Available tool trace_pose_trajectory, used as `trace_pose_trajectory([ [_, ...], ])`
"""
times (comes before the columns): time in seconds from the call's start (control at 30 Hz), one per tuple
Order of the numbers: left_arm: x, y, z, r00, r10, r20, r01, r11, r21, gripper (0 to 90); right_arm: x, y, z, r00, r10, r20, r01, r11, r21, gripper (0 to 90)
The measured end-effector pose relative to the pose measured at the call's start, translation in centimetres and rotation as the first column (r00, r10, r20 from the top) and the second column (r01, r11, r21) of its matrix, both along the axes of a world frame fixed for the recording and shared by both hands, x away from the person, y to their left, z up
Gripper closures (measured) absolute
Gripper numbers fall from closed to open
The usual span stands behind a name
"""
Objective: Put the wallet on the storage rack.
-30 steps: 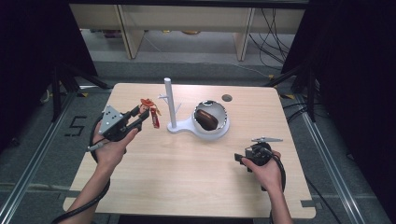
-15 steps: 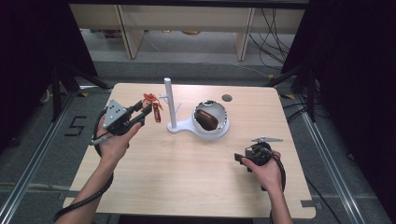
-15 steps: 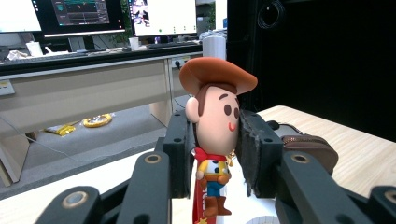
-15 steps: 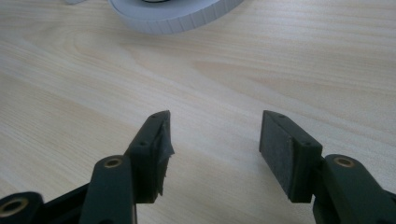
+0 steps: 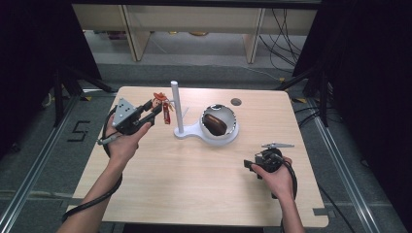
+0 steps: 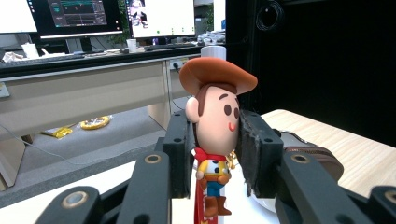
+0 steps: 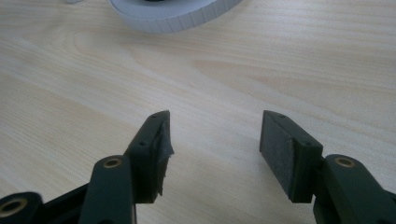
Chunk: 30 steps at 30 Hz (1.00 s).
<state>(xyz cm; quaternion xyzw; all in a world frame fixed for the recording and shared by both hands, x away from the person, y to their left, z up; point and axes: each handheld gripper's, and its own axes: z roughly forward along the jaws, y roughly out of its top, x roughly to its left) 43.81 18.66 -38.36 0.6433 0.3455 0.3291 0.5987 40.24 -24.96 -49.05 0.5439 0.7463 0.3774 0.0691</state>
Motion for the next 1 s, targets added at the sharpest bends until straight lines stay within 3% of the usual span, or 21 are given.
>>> trace_pose_trajectory([
  [0.13, 0.4, 0.0, -0.1, 1.0000, 0.004, -0.007, -0.004, 1.0000, -0.001, 66.0, 0.0, 0.0, 0.0, 1.0000, -0.005, 0.002, 0.005, 1.000, -0.009, 44.2],
  [0.2, 0.6, 0.0, -0.1, 0.9999, 0.008, -0.013, -0.008, 1.0000, -0.001, 66.0, 0.0, 0.0, 0.1, 0.9997, -0.024, 0.010, 0.024, 0.998, -0.060, 44.2],
  [1.0, 1.7, 0.7, -1.5, 0.9967, 0.047, -0.067, -0.048, 0.9987, -0.015, 66.0, 0.0, 0.0, 0.0, 0.9998, -0.018, 0.009, 0.019, 0.998, -0.061, 44.1],
])
